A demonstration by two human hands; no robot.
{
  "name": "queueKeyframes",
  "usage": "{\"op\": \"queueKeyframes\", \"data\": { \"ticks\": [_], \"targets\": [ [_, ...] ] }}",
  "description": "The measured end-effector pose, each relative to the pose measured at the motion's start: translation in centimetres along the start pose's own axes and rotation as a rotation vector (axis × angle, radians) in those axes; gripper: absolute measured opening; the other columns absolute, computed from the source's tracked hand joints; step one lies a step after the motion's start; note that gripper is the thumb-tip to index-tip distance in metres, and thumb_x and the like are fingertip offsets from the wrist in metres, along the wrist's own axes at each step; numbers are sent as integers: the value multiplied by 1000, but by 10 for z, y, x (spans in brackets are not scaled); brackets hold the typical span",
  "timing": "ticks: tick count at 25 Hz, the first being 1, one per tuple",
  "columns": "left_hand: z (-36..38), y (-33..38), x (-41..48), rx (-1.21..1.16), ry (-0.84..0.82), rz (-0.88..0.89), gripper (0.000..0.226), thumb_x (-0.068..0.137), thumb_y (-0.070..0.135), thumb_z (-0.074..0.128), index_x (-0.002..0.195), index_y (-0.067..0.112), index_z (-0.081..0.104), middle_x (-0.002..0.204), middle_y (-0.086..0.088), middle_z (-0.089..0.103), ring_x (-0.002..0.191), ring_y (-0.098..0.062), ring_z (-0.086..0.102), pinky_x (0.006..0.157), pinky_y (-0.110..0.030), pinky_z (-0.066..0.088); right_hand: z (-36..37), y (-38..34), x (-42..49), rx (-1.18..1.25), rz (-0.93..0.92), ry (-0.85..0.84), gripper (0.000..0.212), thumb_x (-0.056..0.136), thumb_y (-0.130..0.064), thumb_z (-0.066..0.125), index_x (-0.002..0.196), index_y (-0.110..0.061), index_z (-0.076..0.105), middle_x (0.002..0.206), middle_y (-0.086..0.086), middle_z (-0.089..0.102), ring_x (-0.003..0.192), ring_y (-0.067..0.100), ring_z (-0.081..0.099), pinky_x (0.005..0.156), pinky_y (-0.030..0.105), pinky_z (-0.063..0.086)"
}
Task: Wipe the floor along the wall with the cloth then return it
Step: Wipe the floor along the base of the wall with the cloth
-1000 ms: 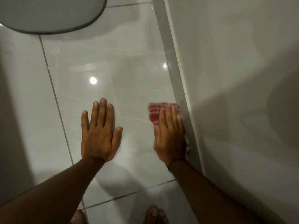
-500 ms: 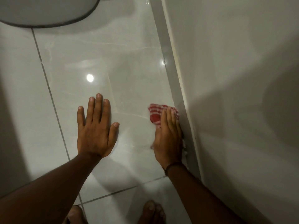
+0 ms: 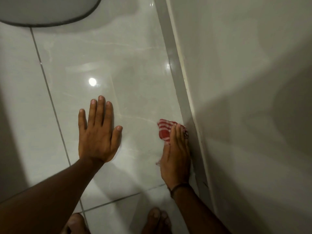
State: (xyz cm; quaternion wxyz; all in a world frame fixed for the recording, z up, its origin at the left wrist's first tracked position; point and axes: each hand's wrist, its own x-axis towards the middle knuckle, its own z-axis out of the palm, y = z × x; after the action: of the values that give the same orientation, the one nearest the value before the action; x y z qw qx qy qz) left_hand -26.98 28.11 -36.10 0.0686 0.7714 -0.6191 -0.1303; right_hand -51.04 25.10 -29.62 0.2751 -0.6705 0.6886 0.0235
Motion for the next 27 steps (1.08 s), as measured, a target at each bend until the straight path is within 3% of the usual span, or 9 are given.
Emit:
{"op": "queueKeyframes", "data": {
  "ticks": [4,9,11,14,17,20,23,27],
  "targets": [
    [1,0,0,7,6,3,82,109,50,29,178,10,6,188,-15,1,175,-33,0,139,-62,2,-8,-37,63,44,-72,-3,88,95,-23,69,162,-9,14,173,9,14,161,25,9,132,44,12],
    [0,0,1,-4,4,5,82,110,51,26,178,12,4,188,-15,0,175,-32,-2,139,-63,2,-11,-26,50,58,-52,14,84,95,-21,70,161,-9,20,171,10,20,160,23,14,132,43,14],
    [0,-3,1,-1,11,0,81,110,51,25,178,11,5,188,-15,1,175,-33,-1,139,-64,4,-5,-4,3,53,-13,12,77,100,-26,61,162,-11,18,172,5,16,160,20,11,130,45,20],
    [1,-3,0,0,7,3,81,110,52,23,178,11,4,188,-14,-1,175,-33,-2,139,-64,4,8,6,-25,91,71,17,61,107,-39,25,162,-21,5,170,-6,5,159,13,3,131,44,17],
    [2,-4,0,-5,3,3,81,111,54,21,178,12,3,189,-13,-3,175,-31,-3,139,-63,2,6,-13,-1,29,66,54,59,108,-28,28,163,-13,16,173,4,17,160,20,11,130,46,19],
    [5,-3,0,-1,9,5,81,111,54,22,178,13,2,189,-11,-4,175,-30,-4,139,-63,2,-7,-45,76,29,-112,134,68,97,-29,45,159,-5,30,168,15,32,157,29,26,129,46,24],
    [8,-5,0,14,16,2,82,111,53,26,178,13,2,189,-11,-4,175,-30,-4,139,-62,2,-10,-81,146,-65,-202,143,66,104,-34,40,162,-9,19,171,14,22,160,28,18,130,42,13],
    [10,-5,1,12,23,20,82,111,53,26,178,14,2,189,-10,-4,175,-29,-4,140,-59,-1,1,-61,131,-179,-254,161,67,105,-43,27,163,-11,15,172,13,20,160,29,17,130,44,11]
  ]
}}
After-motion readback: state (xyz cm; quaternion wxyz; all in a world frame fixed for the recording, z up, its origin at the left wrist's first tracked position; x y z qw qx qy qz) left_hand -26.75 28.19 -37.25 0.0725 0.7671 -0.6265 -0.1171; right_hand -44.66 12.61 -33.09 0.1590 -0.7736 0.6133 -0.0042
